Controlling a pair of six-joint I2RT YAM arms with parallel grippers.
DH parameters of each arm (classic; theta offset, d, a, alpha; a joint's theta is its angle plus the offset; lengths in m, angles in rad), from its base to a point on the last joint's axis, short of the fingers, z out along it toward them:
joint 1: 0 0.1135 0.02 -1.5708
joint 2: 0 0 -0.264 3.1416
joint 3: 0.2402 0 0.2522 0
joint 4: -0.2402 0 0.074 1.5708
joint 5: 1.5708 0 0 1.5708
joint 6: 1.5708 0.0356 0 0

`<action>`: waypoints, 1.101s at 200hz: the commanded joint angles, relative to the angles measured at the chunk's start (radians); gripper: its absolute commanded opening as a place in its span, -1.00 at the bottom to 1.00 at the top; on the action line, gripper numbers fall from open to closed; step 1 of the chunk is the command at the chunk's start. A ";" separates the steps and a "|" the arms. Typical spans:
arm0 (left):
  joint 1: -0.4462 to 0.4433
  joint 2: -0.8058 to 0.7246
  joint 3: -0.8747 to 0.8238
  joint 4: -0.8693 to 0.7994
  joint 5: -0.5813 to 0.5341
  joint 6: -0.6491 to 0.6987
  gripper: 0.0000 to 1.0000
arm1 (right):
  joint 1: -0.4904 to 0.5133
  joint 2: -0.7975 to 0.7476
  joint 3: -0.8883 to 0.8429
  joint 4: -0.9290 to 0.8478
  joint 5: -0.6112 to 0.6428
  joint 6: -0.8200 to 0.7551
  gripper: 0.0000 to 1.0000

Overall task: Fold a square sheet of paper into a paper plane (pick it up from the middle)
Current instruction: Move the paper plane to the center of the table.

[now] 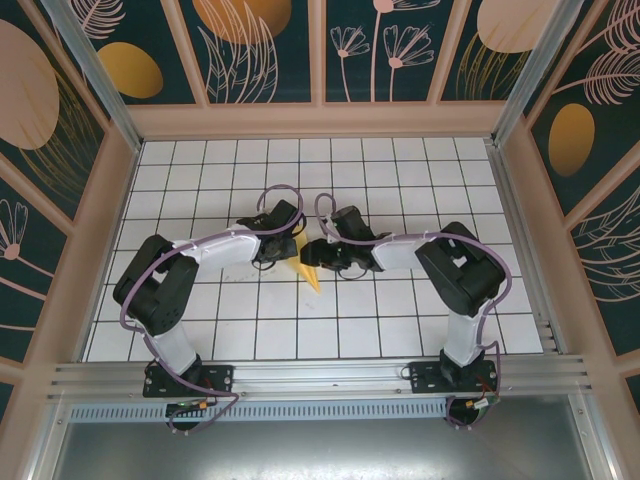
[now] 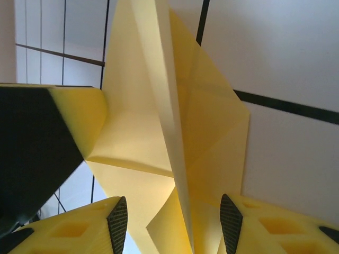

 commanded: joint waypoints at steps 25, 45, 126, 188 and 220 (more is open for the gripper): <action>0.008 -0.028 -0.016 0.007 0.003 0.001 -0.67 | 0.012 -0.020 0.019 -0.049 0.072 -0.035 0.06; 0.008 -0.028 -0.017 0.006 0.001 0.002 -0.67 | 0.012 -0.055 0.009 -0.060 0.124 -0.042 0.09; 0.008 -0.028 -0.010 0.006 0.002 0.006 -0.67 | 0.027 -0.037 0.014 -0.053 0.105 -0.037 0.15; 0.008 -0.028 -0.014 0.011 0.008 0.007 -0.67 | 0.046 0.008 0.046 -0.062 0.059 -0.058 -0.06; 0.008 -0.028 -0.013 0.011 0.009 0.008 -0.66 | 0.061 0.018 0.064 -0.099 0.086 -0.077 -0.14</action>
